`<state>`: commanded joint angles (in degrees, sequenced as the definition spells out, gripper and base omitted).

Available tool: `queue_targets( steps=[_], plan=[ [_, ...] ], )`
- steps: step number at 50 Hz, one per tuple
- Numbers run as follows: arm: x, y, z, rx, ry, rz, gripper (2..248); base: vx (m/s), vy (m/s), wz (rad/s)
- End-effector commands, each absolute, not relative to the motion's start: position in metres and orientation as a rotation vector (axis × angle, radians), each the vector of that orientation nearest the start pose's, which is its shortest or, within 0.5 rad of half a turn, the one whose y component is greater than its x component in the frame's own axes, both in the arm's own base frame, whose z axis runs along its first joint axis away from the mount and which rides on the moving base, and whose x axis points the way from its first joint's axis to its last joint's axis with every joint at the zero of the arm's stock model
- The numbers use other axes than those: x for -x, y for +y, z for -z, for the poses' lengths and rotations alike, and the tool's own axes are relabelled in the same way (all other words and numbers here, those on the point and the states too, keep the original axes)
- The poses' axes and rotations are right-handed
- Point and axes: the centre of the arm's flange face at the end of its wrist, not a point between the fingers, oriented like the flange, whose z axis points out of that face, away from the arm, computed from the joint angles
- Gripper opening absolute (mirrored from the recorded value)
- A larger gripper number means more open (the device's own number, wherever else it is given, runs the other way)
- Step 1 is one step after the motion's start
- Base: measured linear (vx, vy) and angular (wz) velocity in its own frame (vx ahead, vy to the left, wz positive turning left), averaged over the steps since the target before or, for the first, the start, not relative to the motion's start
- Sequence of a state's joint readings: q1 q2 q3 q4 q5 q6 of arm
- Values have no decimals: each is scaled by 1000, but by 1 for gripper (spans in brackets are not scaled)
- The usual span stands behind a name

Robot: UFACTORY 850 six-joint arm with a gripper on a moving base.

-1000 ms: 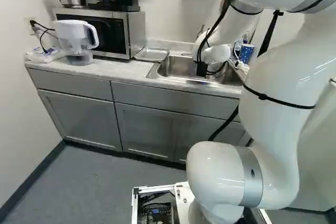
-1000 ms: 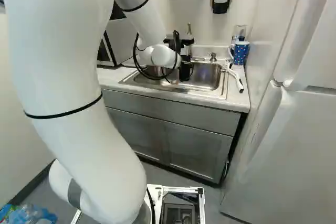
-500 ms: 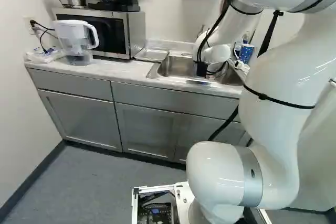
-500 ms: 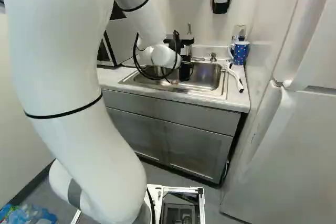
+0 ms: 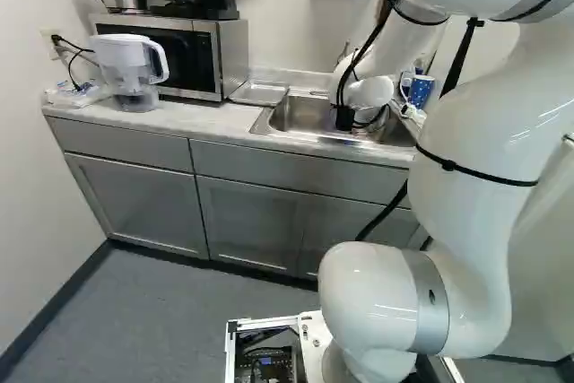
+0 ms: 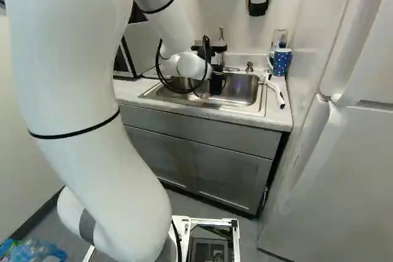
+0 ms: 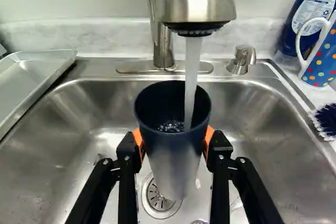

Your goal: Rinse the cup and place it in the tray

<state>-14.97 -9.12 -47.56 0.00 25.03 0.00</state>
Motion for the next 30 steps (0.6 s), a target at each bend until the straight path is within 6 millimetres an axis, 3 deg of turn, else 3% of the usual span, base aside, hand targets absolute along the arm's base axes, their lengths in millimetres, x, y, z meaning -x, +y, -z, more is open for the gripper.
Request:
queue_targets(
  steps=[30],
  plan=[
    [-507,-136,-468,2771,364,1714,125,0,0,0]
  ],
)
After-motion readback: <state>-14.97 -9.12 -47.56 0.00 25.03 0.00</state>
